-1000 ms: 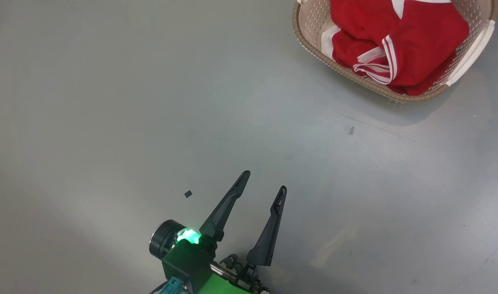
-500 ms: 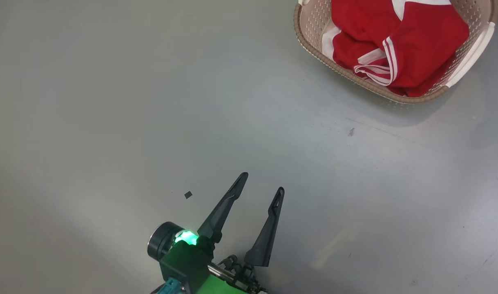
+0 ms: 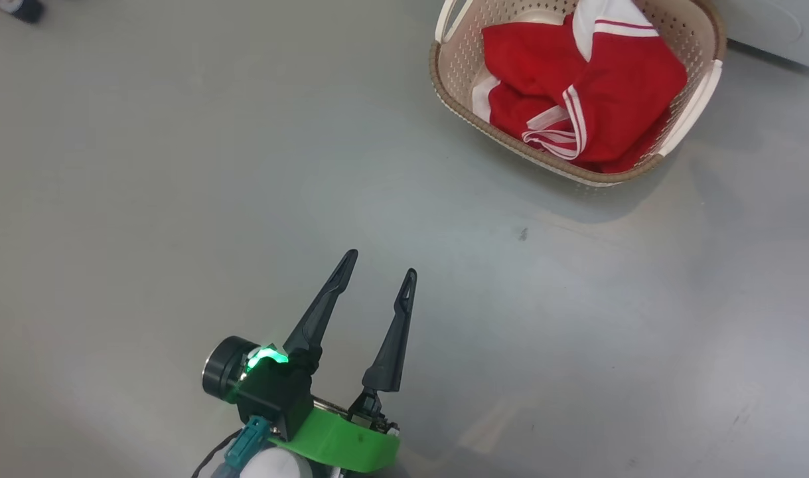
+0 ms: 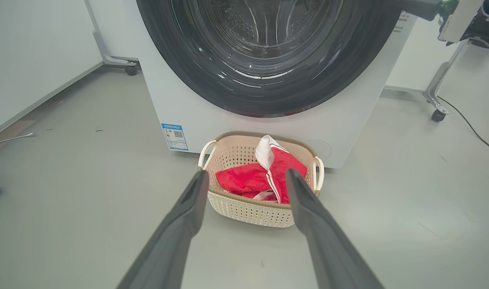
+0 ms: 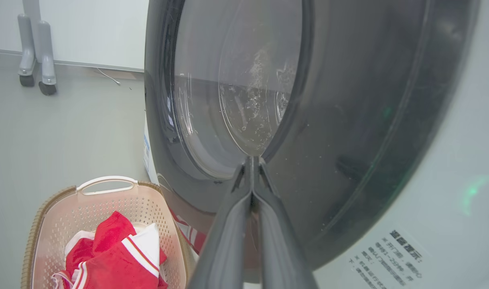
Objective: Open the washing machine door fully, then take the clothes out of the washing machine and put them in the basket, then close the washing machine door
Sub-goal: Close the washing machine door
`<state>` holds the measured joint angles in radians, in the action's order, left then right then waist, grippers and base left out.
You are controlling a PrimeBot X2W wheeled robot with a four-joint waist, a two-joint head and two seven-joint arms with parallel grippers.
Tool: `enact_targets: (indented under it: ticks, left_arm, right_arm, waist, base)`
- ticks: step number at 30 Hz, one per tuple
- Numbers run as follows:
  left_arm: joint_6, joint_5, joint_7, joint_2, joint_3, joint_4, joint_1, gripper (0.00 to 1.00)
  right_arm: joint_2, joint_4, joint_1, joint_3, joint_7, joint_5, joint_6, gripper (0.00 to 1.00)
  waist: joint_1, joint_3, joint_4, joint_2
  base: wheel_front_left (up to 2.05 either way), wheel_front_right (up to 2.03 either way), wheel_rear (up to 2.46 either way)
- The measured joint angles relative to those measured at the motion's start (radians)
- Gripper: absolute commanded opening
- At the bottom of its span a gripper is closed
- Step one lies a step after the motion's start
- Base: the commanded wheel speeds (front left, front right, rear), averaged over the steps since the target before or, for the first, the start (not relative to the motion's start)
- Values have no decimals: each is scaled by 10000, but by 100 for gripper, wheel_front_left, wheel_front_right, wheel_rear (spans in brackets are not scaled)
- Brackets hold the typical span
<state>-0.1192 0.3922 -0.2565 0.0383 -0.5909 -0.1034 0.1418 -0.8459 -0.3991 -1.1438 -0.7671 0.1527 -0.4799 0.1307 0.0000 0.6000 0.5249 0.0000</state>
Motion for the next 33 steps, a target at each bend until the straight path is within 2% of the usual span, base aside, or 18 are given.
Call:
enact_targets:
  ticks: [6,12,18,23,33]
  left_arm:
    - [0,-341,0,0,380,656,307,100]
    - [0,-612,0,2,683,1298,445,100]
    - [0,-788,0,0,1337,1868,445,100]
    - [0,-959,0,10,2067,2109,420,100]
    - [0,-1018,0,29,2280,2418,-70,100]
  right_arm:
    - [616,-10,918,-472,903,-40,0,0]
    - [1047,0,1782,-456,997,-351,0,0]
    - [1277,69,2579,-8,1003,-817,-21,0]
    - [1639,621,3331,761,1003,-1244,-245,0]
    - [1918,1193,5474,2031,1003,-1841,-928,0]
  waist:
    - [0,-644,-666,0]
    - [0,-1317,-1342,0]
    - [-1,-2055,-2092,1]
    - [-1,-2672,-2761,0]
    - [-1,-3944,-3877,0]
  base:
    - [0,0,0]
    - [0,0,0]
    - [0,0,0]
    - [0,0,0]
    - [0,0,0]
